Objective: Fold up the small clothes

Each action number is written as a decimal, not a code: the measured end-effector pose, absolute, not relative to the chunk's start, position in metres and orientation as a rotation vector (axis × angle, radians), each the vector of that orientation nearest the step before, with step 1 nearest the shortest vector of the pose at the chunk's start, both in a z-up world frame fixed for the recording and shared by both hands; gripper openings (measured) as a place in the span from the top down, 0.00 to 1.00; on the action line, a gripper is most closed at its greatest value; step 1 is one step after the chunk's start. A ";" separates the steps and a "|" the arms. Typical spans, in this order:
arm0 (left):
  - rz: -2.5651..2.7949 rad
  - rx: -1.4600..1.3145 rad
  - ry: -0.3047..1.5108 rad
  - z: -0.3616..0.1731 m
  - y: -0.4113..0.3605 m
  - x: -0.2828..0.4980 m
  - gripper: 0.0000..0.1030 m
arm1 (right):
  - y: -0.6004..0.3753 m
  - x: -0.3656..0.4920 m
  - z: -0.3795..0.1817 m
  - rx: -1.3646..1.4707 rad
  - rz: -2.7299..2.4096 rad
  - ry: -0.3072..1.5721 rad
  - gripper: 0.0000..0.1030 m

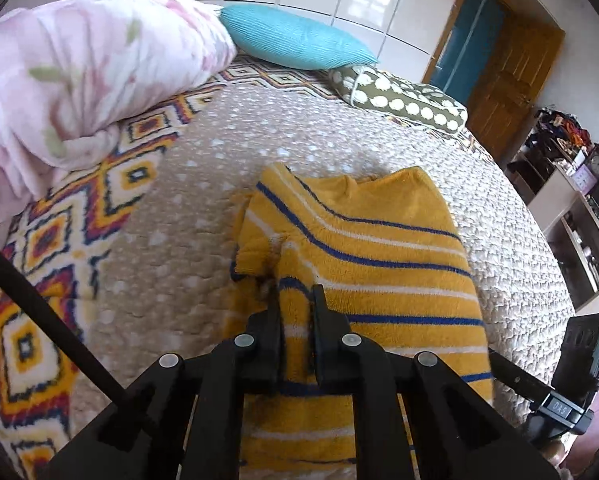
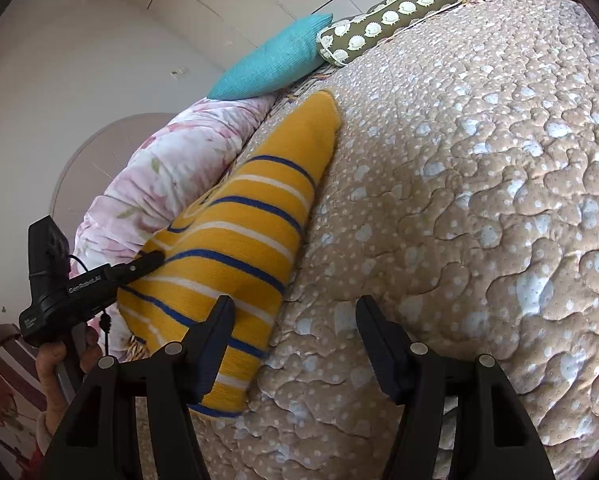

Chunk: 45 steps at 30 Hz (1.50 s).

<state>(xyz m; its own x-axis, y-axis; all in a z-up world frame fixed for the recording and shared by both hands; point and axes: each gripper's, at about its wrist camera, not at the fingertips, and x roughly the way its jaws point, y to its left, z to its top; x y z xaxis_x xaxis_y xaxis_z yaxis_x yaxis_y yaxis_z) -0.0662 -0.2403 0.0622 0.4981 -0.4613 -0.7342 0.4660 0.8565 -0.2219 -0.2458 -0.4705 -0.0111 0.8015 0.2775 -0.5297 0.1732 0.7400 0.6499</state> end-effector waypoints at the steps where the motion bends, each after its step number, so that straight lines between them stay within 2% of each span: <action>1: -0.558 -0.006 0.889 0.062 -0.234 -0.065 0.89 | -0.470 -0.244 -0.011 0.745 0.060 0.657 0.35; 5: -0.535 -0.050 0.920 0.050 -0.218 -0.056 0.89 | -0.468 -0.240 -0.011 0.734 0.054 0.664 0.35; 6: -0.522 -0.049 0.931 0.044 -0.216 -0.054 0.93 | -0.468 -0.239 -0.012 0.735 0.054 0.664 0.35; 9: -0.514 -0.047 0.948 0.024 -0.213 -0.051 0.90 | -0.468 -0.237 -0.011 0.743 0.058 0.666 0.34; 11: -0.515 -0.071 0.931 0.020 -0.208 -0.053 0.82 | -0.471 -0.232 -0.008 0.767 0.076 0.688 0.31; 12: -0.518 -0.087 0.925 0.019 -0.205 -0.053 0.78 | -0.474 -0.229 -0.005 0.805 0.115 0.685 0.26; 14: -0.517 -0.116 0.924 0.018 -0.199 -0.053 0.63 | -0.482 -0.227 -0.001 0.885 0.160 0.639 0.21; 15: -0.506 -0.128 0.923 0.018 -0.194 -0.053 0.49 | -0.484 -0.224 0.001 0.919 0.170 0.618 0.18; 16: -0.512 -0.165 0.921 0.018 -0.187 -0.052 0.45 | -0.485 -0.215 0.001 0.943 0.168 0.609 0.15; 18: -0.549 -0.242 0.933 0.018 -0.179 -0.051 0.43 | -0.483 -0.197 -0.003 0.930 0.157 0.639 0.13; 22: -0.549 -0.330 0.933 0.014 -0.171 -0.045 0.21 | -0.472 -0.148 -0.009 0.903 0.199 0.678 0.12; 23: -0.561 -0.330 0.944 0.011 -0.175 -0.042 0.19 | -0.467 -0.140 -0.011 0.893 0.217 0.696 0.12; 26: -0.618 -0.346 0.996 0.001 -0.193 -0.038 0.18 | -0.445 -0.111 -0.010 0.779 0.172 0.776 0.27; 27: -0.631 -0.336 0.998 0.002 -0.200 -0.040 0.30 | -0.443 -0.111 -0.011 0.768 0.167 0.783 0.39; 28: -0.714 -0.354 1.035 0.004 -0.212 -0.043 0.56 | -0.447 -0.111 -0.008 0.786 0.170 0.781 0.51; 30: -0.703 -0.346 1.040 0.011 -0.226 -0.051 0.56 | -0.457 -0.120 0.000 0.803 0.188 0.755 0.61; 31: -0.711 -0.311 1.029 0.018 -0.238 -0.059 0.61 | -0.462 -0.128 0.004 0.796 0.191 0.748 0.62; 34: -0.757 -0.282 1.049 0.025 -0.268 -0.075 0.65 | -0.483 -0.160 0.022 0.747 0.151 0.706 0.62; 38: -0.814 -0.176 1.036 0.031 -0.320 -0.106 0.65 | -0.537 -0.213 0.029 0.732 0.048 0.669 0.63; 41: -0.823 -0.101 1.015 0.031 -0.350 -0.130 0.53 | -0.576 -0.243 0.015 0.769 -0.024 0.692 0.61; 44: -0.788 -0.081 1.003 0.032 -0.352 -0.149 0.48 | -0.590 -0.258 0.004 0.761 -0.046 0.734 0.45; 45: -0.782 -0.084 1.000 0.032 -0.346 -0.155 0.46 | -0.592 -0.265 0.010 0.722 -0.089 0.724 0.36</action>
